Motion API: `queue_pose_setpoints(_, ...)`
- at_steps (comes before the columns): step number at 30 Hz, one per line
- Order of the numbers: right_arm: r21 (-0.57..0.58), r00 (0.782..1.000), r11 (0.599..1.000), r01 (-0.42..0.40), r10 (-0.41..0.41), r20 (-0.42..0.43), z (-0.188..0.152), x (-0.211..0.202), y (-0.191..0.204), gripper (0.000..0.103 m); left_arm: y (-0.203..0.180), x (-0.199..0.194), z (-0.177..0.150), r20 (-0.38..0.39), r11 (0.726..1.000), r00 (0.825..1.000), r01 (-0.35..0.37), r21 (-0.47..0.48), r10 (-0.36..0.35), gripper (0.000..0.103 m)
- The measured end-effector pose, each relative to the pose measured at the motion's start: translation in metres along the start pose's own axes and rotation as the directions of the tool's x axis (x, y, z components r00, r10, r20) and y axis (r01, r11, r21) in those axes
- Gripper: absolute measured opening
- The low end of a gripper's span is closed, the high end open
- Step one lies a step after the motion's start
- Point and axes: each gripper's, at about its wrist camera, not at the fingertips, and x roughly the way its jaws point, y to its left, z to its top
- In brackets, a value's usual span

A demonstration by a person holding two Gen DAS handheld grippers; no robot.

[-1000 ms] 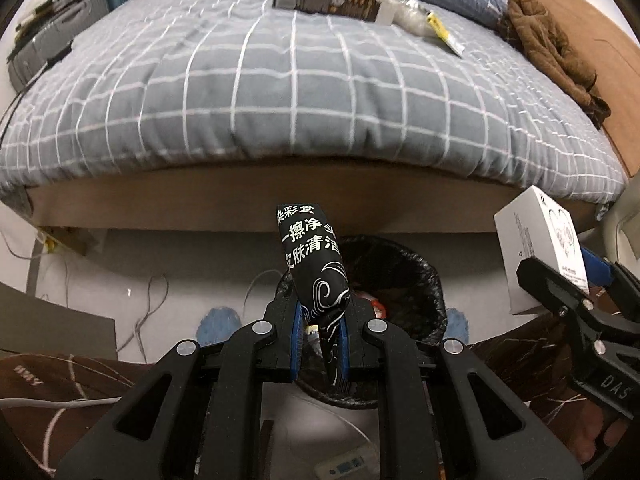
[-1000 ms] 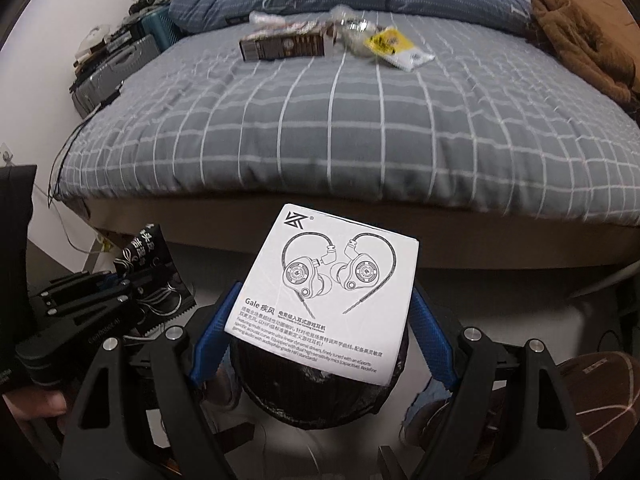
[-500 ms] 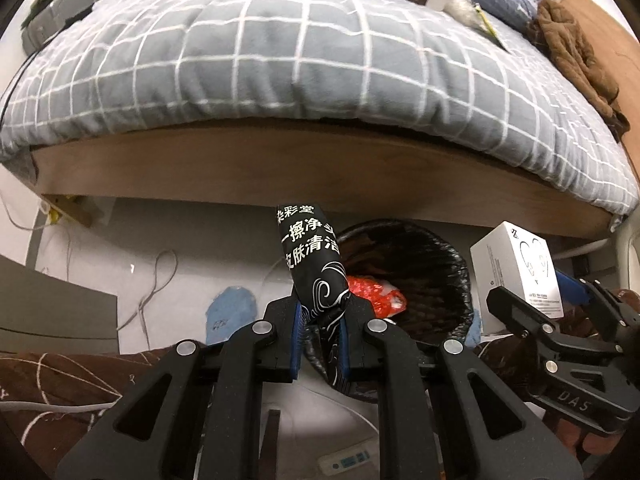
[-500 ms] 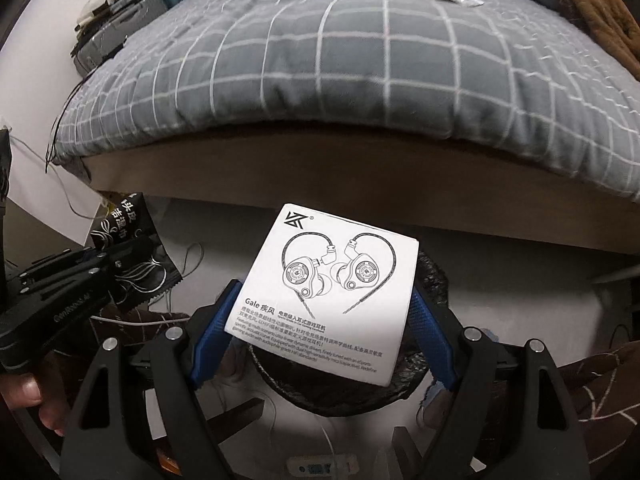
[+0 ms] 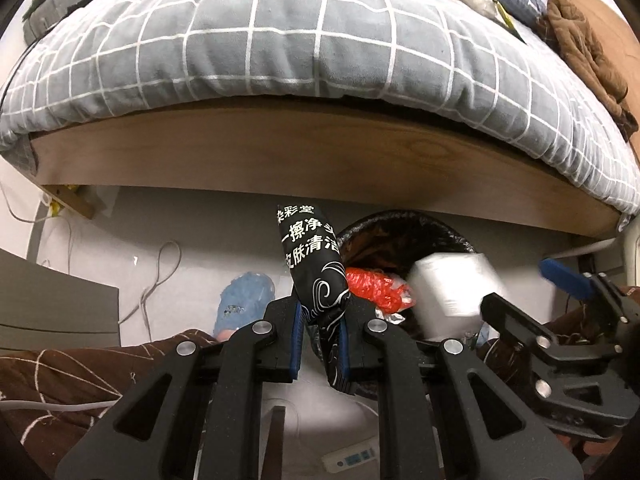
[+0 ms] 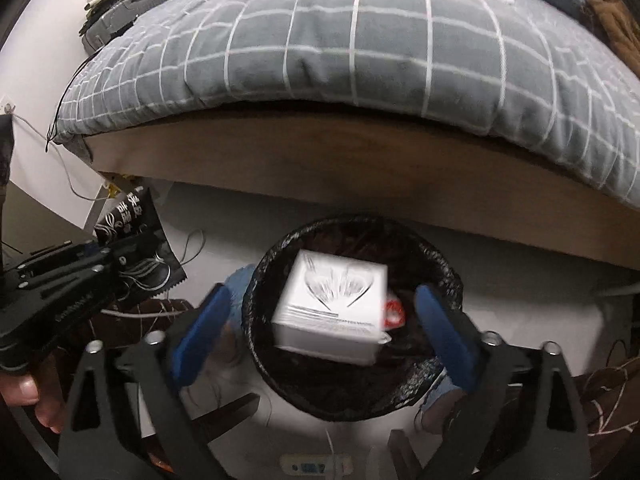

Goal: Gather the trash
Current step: 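Open the left tool to drop the packet while the right tool drops the box, then move both tools back toward the yellow wrapper and brown box on the bed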

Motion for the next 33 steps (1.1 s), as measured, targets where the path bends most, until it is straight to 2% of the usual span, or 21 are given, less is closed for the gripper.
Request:
queue_pose_setpoints(5, 0.020, 1.000, 0.999, 0.028, -0.028, 0.008, 0.000, -0.005, -0.018, 0.095, -0.009, 0.008, 0.000, -0.005, 1.000, 1.000, 0.012, 0.011, -0.012, 0.013)
queue_pose_setpoints(17, 0.140, 0.990, 0.982, 0.126, -0.133, 0.038, -0.005, -0.026, -0.085, 0.095, -0.074, 0.022, 0.009, -0.024, 0.990, 0.997, 0.073, 0.118, -0.071, 0.013)
queue_pose_setpoints(26, 0.189, 0.986, 0.971, 0.148, -0.160, 0.051, -0.007, -0.037, -0.112, 0.095, -0.111, 0.025, 0.007, -0.033, 0.976, 0.994, 0.106, 0.188, -0.101, 0.014)
queue_pose_setpoints(29, 0.187, 0.985, 0.971, 0.151, -0.164, 0.057, -0.006, -0.040, -0.111, 0.095, -0.115, 0.025, 0.006, -0.023, 0.977, 0.995, 0.096, 0.190, -0.094, 0.019)
queue_pose_setpoints(31, 0.186, 0.985, 0.971, 0.150, -0.164, 0.060, -0.006, -0.040, -0.111, 0.095, -0.116, 0.023, 0.006, -0.014, 0.979, 0.997, 0.082, 0.185, -0.081, 0.037)
queue_pose_setpoints(33, 0.185, 0.984, 0.971, 0.150, -0.164, 0.063, -0.005, -0.040, -0.110, 0.095, -0.116, 0.019, 0.006, 0.000, 0.982, 0.998, 0.068, 0.177, -0.069, 0.048)
